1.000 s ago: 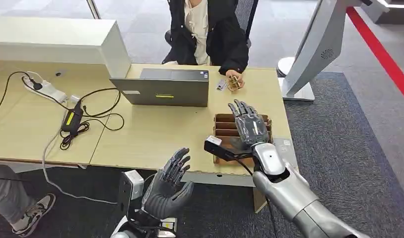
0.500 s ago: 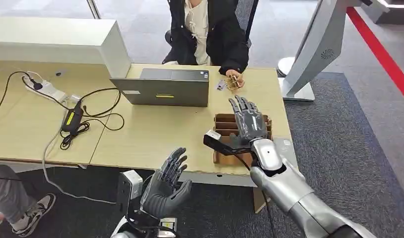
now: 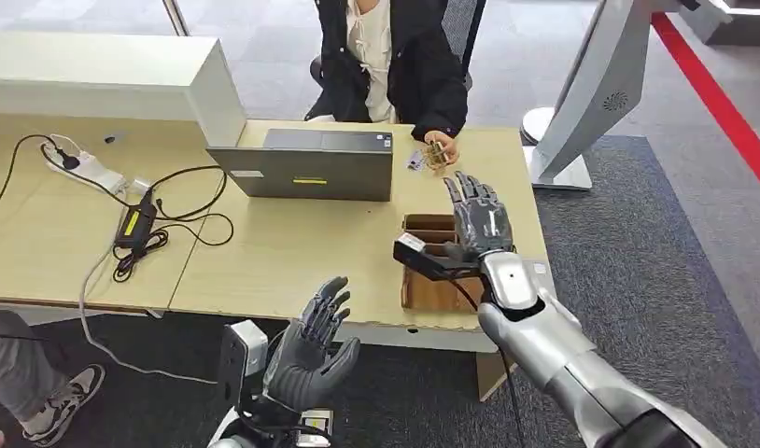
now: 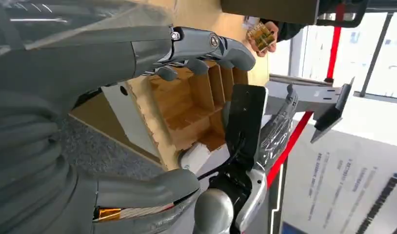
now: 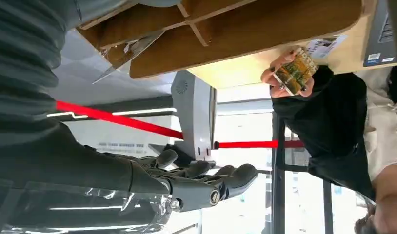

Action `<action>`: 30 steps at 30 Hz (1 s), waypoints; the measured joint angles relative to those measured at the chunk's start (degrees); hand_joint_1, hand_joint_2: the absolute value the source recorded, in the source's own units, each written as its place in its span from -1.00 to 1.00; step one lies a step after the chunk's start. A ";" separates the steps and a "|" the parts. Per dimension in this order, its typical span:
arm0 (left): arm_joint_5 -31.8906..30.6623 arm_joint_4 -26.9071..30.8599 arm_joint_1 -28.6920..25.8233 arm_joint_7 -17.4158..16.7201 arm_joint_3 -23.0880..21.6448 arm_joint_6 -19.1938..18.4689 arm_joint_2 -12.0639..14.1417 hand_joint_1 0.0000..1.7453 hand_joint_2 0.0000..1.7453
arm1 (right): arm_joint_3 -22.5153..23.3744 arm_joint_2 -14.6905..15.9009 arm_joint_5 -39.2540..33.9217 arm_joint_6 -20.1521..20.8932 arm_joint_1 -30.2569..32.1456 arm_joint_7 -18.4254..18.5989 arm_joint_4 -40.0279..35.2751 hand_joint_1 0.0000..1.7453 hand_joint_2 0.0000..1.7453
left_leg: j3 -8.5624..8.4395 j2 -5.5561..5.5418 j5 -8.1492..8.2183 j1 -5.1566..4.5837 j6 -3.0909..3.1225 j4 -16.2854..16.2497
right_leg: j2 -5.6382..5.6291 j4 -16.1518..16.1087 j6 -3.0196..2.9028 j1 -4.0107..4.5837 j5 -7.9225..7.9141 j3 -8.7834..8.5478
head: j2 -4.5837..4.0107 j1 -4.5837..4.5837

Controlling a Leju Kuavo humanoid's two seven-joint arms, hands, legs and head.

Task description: Pass the card to the sensor for recognition and then transmit it.

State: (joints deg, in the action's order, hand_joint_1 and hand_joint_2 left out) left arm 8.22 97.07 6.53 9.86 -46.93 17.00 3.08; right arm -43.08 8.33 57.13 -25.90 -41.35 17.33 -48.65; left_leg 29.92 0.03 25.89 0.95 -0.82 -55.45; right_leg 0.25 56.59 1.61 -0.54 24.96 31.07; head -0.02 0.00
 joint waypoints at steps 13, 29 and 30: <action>-0.50 0.00 -0.39 0.00 0.00 -0.22 0.07 -1.00 1.00 | 0.70 2.58 -1.18 -0.35 -0.58 1.57 1.64 -1.00 1.00 | -0.01 0.00 0.00 0.00 0.00 -0.02 | 0.00 0.00 0.00 -0.01 -0.01 0.01 | 0.00 0.00; -0.50 0.00 -0.39 -0.13 0.00 -0.24 0.07 -1.00 1.00 | 2.86 6.01 -0.98 -0.31 0.91 2.40 -1.38 -1.00 1.00 | -0.02 0.01 0.00 0.00 0.00 -0.02 | 0.00 0.00 0.00 0.00 -0.02 0.00 | 0.00 0.02; -0.50 -0.02 -0.37 -0.15 0.00 -0.24 0.07 -1.00 1.00 | 2.89 6.08 -0.98 -0.31 0.95 2.40 -1.36 -1.00 1.00 | -0.01 0.01 0.00 0.00 0.00 -0.02 | 0.00 0.00 0.00 0.00 -0.02 0.00 | 0.00 0.00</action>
State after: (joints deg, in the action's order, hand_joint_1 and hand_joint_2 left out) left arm 7.72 97.04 6.16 9.70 -46.93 16.76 3.15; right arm -40.19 14.40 56.15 -26.21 -40.40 19.74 -50.01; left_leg 29.90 0.04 25.89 0.94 -0.81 -55.47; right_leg 0.25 56.59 1.61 -0.54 24.94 31.07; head -0.02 0.00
